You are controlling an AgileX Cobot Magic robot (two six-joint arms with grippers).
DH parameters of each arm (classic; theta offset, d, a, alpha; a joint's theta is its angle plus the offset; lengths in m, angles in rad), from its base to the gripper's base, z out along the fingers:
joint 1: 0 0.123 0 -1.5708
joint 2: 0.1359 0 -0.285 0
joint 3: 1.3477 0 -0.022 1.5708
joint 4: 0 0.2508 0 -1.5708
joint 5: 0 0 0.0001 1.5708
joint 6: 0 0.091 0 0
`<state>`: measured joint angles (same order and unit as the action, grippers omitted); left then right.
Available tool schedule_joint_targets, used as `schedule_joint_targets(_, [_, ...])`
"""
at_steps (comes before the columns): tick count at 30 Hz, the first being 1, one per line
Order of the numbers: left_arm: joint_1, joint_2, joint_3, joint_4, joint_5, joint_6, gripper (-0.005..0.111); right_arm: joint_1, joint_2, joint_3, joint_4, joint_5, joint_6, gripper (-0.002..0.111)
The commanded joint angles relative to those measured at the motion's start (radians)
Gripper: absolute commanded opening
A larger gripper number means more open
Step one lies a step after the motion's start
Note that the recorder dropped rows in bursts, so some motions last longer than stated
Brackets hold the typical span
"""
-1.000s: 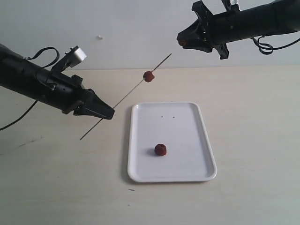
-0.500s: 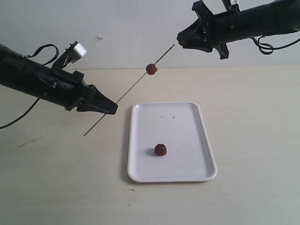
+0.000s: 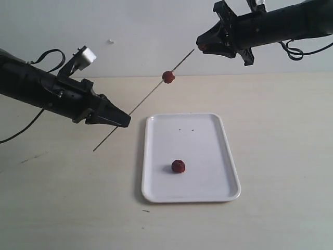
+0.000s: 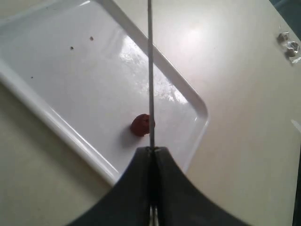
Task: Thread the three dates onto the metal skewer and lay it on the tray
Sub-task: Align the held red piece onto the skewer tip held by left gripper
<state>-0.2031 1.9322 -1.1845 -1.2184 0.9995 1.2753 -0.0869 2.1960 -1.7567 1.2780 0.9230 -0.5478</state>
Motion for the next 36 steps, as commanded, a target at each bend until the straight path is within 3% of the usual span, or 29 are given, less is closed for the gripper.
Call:
schedule_joint_targets(1, [-0.006,-0.012,0.004,-0.015,0.007,0.007,0.000,-0.001,-0.006,-0.006,0.005,0.015,-0.012,0.030])
schedule_joint_targets(36, [-0.006,-0.012,0.021,-0.050,0.042,0.002,0.000,0.000,-0.006,-0.006,0.024,0.050,-0.035,0.030])
